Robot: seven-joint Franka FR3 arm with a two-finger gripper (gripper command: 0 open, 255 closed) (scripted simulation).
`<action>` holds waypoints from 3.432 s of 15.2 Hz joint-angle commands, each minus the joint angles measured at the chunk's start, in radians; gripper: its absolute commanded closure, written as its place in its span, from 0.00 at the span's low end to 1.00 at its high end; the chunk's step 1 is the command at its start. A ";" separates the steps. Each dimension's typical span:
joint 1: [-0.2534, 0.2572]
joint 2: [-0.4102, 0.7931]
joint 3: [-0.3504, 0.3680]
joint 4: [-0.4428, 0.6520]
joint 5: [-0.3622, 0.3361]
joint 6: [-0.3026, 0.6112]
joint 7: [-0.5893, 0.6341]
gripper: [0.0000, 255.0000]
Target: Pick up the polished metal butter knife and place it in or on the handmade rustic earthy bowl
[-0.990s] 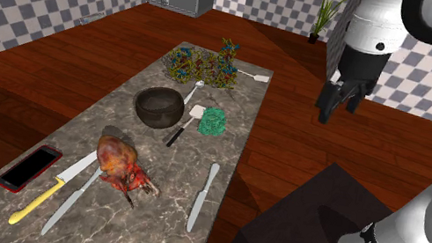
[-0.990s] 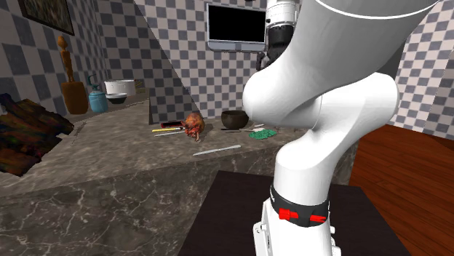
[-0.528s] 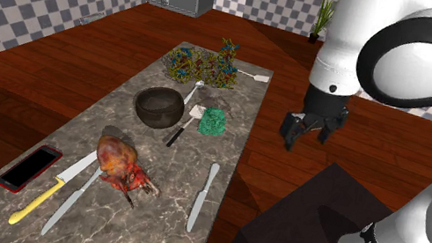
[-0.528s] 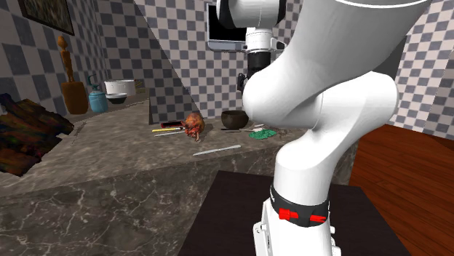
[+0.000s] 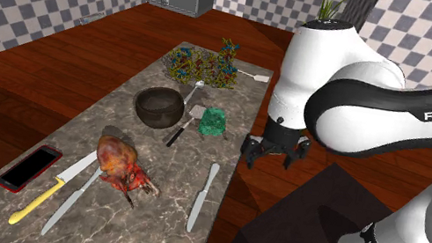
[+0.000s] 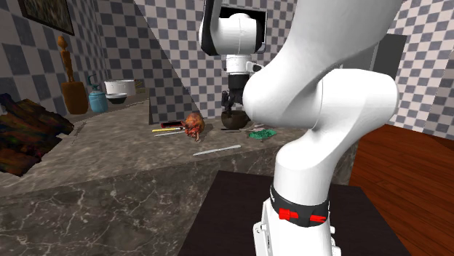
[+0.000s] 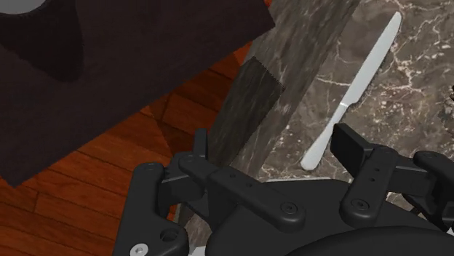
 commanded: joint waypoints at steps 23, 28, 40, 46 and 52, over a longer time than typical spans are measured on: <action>-0.043 0.879 0.091 0.278 -0.792 0.554 1.115 0.00; -0.043 0.879 0.091 0.278 -0.792 0.554 1.115 0.00; -0.055 0.864 0.107 0.274 -0.772 0.545 1.101 1.00; -0.122 0.772 0.196 0.262 -0.645 0.486 1.010 1.00; -0.172 0.674 0.267 0.260 -0.505 0.421 0.910 1.00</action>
